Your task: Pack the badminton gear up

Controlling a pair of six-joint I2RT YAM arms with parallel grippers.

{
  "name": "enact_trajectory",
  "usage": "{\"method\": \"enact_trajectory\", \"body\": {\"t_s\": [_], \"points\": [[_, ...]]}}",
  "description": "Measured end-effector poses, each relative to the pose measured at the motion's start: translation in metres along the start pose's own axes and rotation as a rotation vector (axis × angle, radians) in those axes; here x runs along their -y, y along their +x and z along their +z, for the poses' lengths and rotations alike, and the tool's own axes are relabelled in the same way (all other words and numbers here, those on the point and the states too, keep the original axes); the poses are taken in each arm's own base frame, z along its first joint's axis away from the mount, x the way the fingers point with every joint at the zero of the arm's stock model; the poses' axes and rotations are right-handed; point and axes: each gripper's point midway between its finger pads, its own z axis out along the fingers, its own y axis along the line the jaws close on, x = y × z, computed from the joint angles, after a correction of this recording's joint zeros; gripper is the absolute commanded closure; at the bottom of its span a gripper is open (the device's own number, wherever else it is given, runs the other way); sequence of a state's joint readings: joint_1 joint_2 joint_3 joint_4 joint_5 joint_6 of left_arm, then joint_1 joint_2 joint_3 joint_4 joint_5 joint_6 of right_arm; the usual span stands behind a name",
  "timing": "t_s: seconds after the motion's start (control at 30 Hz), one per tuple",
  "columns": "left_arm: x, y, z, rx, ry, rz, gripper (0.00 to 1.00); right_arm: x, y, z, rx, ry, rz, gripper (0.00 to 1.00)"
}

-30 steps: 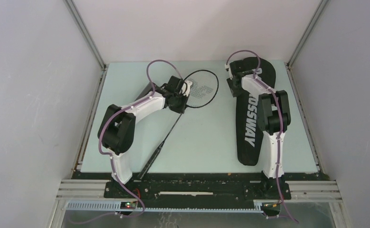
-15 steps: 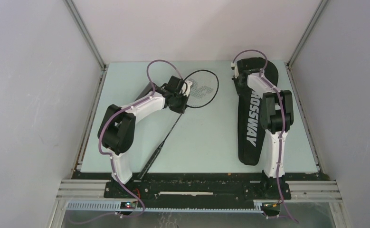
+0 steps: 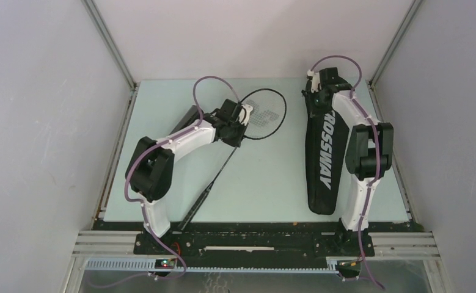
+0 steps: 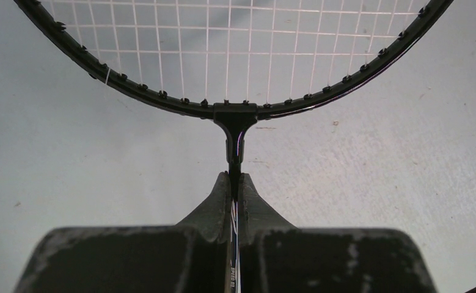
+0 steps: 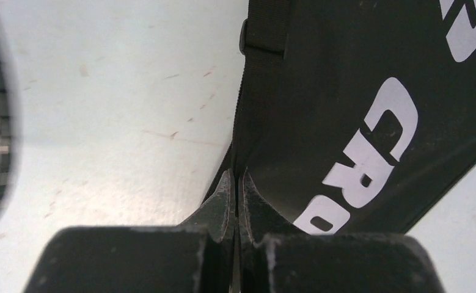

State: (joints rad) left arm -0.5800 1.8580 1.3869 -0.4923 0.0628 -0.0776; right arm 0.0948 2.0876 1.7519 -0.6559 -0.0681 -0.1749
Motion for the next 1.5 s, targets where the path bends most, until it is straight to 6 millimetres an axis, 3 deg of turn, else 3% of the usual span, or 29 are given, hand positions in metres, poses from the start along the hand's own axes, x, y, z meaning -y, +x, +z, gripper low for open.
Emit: {"method": "enact_trajectory", "body": {"t_s": [0.17,0.37,0.67,0.9,1.07,1.5], "points": [[0.019,0.003,0.000,-0.006,0.008,0.054,1.00,-0.024,-0.014,-0.030,0.063,-0.102,0.028,1.00],[0.043,0.011,-0.001,-0.024,0.021,0.127,1.00,-0.052,-0.015,-0.035,0.068,-0.226,0.085,1.00],[0.047,0.016,0.002,-0.041,-0.054,0.188,1.00,-0.055,-0.016,-0.037,0.062,-0.269,0.175,1.00],[0.066,0.027,0.008,-0.070,-0.018,0.222,1.00,-0.063,-0.016,-0.038,0.056,-0.316,0.198,1.00],[0.068,0.029,0.010,-0.077,-0.017,0.227,1.00,-0.068,-0.016,-0.037,0.051,-0.339,0.209,1.00],[0.090,-0.012,0.045,-0.091,0.022,0.195,1.00,-0.091,-0.006,-0.026,0.038,-0.400,0.257,1.00]]}}
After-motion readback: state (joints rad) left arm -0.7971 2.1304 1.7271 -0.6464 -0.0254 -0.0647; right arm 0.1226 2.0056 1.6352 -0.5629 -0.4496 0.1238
